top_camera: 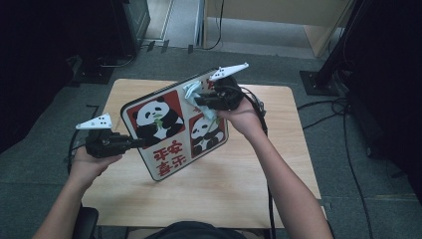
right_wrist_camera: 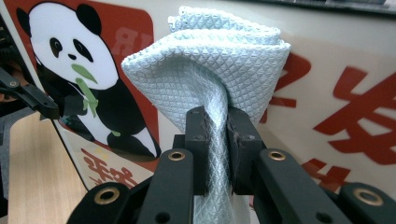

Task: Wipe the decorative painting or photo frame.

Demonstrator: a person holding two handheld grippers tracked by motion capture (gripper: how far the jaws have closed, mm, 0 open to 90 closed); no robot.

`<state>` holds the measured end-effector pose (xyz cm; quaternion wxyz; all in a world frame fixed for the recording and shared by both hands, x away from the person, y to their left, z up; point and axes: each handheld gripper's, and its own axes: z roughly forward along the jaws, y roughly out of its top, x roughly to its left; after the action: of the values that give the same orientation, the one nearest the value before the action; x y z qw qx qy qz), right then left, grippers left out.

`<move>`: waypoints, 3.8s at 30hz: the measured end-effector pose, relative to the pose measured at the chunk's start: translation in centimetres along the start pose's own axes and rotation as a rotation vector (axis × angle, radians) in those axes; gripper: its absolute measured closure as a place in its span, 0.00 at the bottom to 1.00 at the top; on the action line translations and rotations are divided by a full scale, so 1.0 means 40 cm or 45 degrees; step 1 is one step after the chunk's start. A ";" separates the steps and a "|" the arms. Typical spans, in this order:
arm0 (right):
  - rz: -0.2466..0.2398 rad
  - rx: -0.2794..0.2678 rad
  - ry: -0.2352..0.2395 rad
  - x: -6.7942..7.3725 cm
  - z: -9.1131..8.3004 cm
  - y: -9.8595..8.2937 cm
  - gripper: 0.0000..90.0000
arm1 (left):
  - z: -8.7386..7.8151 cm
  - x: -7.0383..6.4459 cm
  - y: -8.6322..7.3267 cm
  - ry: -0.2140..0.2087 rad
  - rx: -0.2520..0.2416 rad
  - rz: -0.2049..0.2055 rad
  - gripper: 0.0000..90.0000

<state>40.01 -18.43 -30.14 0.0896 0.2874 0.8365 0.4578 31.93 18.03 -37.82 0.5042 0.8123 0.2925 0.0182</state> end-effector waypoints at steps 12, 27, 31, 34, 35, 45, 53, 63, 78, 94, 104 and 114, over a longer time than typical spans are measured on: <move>0.013 0.012 0.011 -0.001 0.013 -0.033 0.90 | 0.000 0.000 0.000 0.000 0.000 0.001 0.87; 0.050 0.024 0.042 -0.002 0.038 -0.099 0.90 | 0.000 -0.001 0.000 0.002 -0.001 0.001 0.87; 0.065 0.025 0.046 -0.001 0.044 -0.116 0.90 | 0.000 -0.001 0.000 0.002 -0.001 0.002 0.87; 0.062 0.034 0.046 -0.003 0.047 -0.126 0.90 | 0.000 -0.001 0.000 0.002 -0.002 0.002 0.87; 0.063 0.033 0.045 -0.003 0.048 -0.129 0.90 | 0.000 0.000 0.000 0.002 -0.001 0.002 0.87; 0.074 0.055 0.041 -0.005 0.063 -0.174 0.90 | 0.000 0.000 -0.001 0.001 -0.005 0.001 0.87; 0.073 0.070 0.039 -0.006 0.076 -0.213 0.90 | 0.000 0.000 -0.001 0.003 -0.004 0.003 0.87; 0.099 0.096 0.038 -0.006 0.096 -0.272 0.90 | 0.000 0.001 -0.001 -0.001 -0.008 0.001 0.87; 0.160 0.148 0.054 -0.004 0.133 -0.356 0.90 | 0.000 0.002 -0.002 -0.003 -0.010 -0.001 0.87; 0.225 0.208 0.050 -0.010 0.166 -0.448 0.90 | 0.000 0.002 -0.002 -0.004 -0.010 -0.005 0.87; 0.257 0.245 0.058 -0.009 0.182 -0.474 0.90 | 0.000 0.002 -0.002 -0.002 -0.010 -0.004 0.87; 0.250 0.258 0.065 -0.008 0.172 -0.465 0.90 | 0.000 0.002 -0.001 0.001 -0.010 -0.010 0.87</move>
<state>35.69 -21.42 -49.28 -0.0064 0.3639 0.8483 0.3846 31.98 18.07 -37.89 0.5073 0.8092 0.2957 0.0178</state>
